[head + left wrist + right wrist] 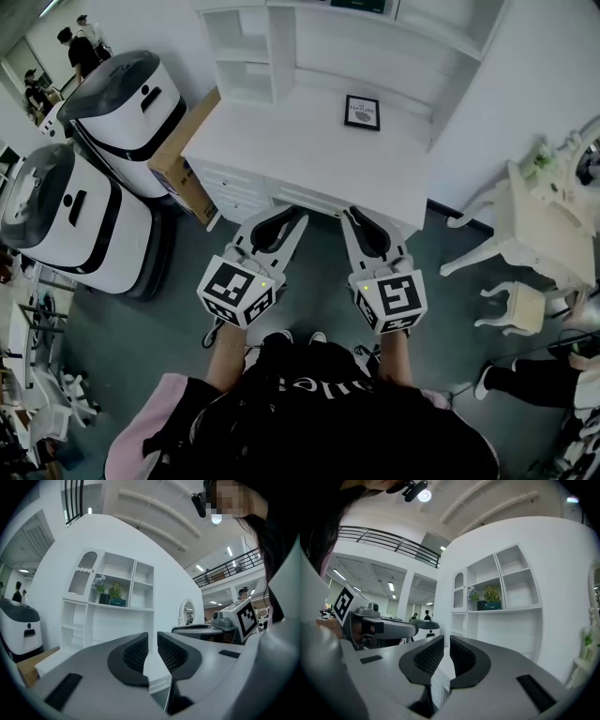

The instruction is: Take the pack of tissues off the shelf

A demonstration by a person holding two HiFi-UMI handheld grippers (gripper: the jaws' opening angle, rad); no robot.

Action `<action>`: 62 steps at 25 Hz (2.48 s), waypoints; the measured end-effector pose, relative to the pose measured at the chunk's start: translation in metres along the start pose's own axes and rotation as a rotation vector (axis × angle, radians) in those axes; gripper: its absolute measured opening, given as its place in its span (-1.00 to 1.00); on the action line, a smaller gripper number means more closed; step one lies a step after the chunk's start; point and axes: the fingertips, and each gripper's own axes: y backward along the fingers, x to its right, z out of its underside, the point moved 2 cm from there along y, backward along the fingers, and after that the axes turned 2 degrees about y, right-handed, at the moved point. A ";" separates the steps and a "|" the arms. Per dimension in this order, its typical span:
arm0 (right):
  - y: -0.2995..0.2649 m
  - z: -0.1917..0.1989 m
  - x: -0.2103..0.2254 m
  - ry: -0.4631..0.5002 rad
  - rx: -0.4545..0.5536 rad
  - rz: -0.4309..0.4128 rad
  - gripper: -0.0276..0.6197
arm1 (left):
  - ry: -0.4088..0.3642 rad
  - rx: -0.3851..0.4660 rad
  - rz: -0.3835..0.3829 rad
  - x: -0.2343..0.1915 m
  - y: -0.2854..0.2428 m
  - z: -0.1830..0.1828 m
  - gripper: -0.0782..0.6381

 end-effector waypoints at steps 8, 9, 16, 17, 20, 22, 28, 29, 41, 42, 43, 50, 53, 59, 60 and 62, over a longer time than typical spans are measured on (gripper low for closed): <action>0.012 0.013 0.024 -0.026 0.009 -0.022 -0.72 | -0.002 0.000 -0.030 0.013 -0.015 0.010 -0.58; 0.014 0.015 0.027 -0.026 0.006 -0.027 -0.72 | 0.000 -0.002 -0.036 0.015 -0.016 0.012 -0.59; 0.019 0.022 0.037 -0.042 0.008 -0.054 -0.72 | -0.009 -0.032 -0.054 0.029 -0.026 0.019 -0.59; 0.018 0.022 0.038 -0.044 0.009 -0.059 -0.72 | -0.009 -0.033 -0.057 0.029 -0.027 0.019 -0.59; 0.013 0.024 0.040 -0.045 0.008 -0.075 -0.72 | -0.001 -0.038 -0.068 0.027 -0.029 0.020 -0.59; 0.010 0.024 0.042 -0.048 0.009 -0.082 -0.72 | -0.003 -0.047 -0.075 0.024 -0.030 0.021 -0.59; -0.011 0.025 0.049 -0.054 0.010 -0.080 -0.72 | -0.012 -0.052 -0.070 0.007 -0.040 0.020 -0.58; -0.016 0.025 0.050 -0.055 0.007 -0.077 -0.72 | -0.010 -0.052 -0.066 0.003 -0.042 0.020 -0.59; -0.121 0.030 0.071 -0.050 -0.037 0.003 -0.72 | 0.000 -0.057 0.006 -0.098 -0.085 0.025 -0.59; -0.133 0.029 0.073 -0.053 -0.041 0.012 -0.72 | -0.002 -0.055 0.013 -0.110 -0.088 0.022 -0.58; -0.146 0.027 0.073 -0.056 -0.043 0.019 -0.72 | -0.003 -0.051 0.020 -0.122 -0.091 0.019 -0.59; -0.227 0.017 0.072 -0.053 -0.053 0.082 -0.72 | -0.003 -0.024 0.083 -0.205 -0.108 0.003 -0.59; -0.256 0.015 0.066 -0.049 -0.062 0.108 -0.72 | 0.002 -0.017 0.111 -0.234 -0.110 0.001 -0.58; -0.294 0.008 0.056 -0.031 -0.083 0.133 -0.72 | 0.021 0.000 0.155 -0.273 -0.117 -0.002 -0.59; -0.298 0.008 0.056 -0.029 -0.087 0.138 -0.72 | 0.027 0.005 0.162 -0.276 -0.118 -0.002 -0.59; -0.305 0.008 0.057 -0.025 -0.096 0.149 -0.72 | 0.037 0.011 0.177 -0.281 -0.121 -0.002 -0.59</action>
